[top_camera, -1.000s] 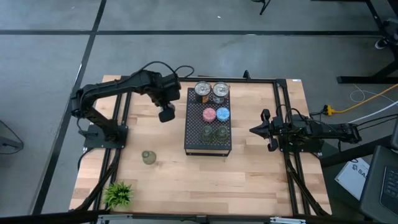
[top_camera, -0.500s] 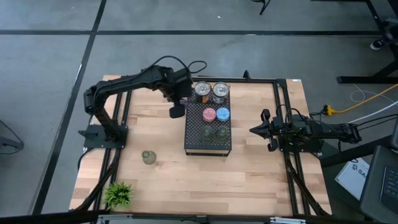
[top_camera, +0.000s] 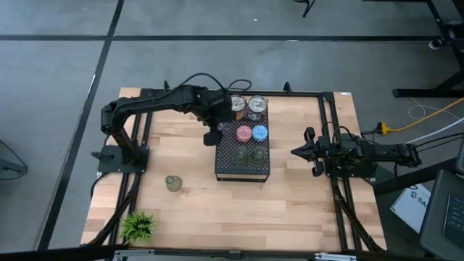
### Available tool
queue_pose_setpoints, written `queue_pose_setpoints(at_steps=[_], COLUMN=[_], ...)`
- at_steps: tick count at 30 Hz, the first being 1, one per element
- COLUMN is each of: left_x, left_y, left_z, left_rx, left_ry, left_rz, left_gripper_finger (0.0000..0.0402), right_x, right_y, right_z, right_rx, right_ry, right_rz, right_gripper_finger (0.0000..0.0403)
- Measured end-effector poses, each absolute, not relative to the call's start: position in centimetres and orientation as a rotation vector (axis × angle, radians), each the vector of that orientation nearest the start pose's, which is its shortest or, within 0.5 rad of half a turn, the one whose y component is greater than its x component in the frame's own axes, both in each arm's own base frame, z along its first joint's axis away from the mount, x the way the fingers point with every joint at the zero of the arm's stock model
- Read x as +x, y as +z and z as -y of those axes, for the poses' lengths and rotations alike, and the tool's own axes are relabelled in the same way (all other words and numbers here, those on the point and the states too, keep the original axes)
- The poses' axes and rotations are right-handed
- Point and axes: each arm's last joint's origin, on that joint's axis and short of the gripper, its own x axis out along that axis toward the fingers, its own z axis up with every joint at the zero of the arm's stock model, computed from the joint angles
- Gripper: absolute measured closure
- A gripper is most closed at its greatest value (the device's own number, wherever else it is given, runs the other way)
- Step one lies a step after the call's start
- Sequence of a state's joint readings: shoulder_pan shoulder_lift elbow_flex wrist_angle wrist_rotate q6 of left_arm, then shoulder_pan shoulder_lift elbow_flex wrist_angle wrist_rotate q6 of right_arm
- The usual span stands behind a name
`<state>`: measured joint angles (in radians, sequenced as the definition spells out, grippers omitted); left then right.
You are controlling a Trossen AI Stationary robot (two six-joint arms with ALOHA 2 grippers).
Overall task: Pick & Place candle stick holders
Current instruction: Put the patterned black scented candle on the shelf aligned with the other patterned pink scented candle
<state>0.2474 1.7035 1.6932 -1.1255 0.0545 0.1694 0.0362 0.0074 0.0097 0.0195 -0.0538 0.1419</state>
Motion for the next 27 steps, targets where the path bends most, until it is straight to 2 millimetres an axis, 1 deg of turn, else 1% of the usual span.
queue_pose_setpoints(at_steps=[7,11,14,20,27], left_x=[33.5,34.1,34.7,35.7,36.0], left_y=[33.5,32.8,32.0,30.3,30.2], left_z=[-6.8,-6.4,-6.3,-6.5,-6.5], left_rx=[-0.011,-0.038,-0.061,-0.039,-0.024], left_ry=[0.062,0.077,0.094,0.138,0.151], left_rz=[-1.130,-1.151,-1.175,-1.230,-1.214], left_gripper_finger=[0.0103,0.0103,0.0103,0.0103,0.0103], right_x=[9.7,9.7,9.7,9.7,9.7], right_y=[16.8,16.8,16.8,16.8,16.8], right_z=[-0.5,-0.5,-0.5,-0.5,-0.5], right_rx=[0.142,0.142,0.142,0.141,0.141], right_ry=[0.092,0.091,0.091,0.092,0.091], right_rz=[0.016,0.016,0.016,0.015,0.015], right_gripper_finger=[0.0397,0.0397,0.0397,0.0397,0.0398])
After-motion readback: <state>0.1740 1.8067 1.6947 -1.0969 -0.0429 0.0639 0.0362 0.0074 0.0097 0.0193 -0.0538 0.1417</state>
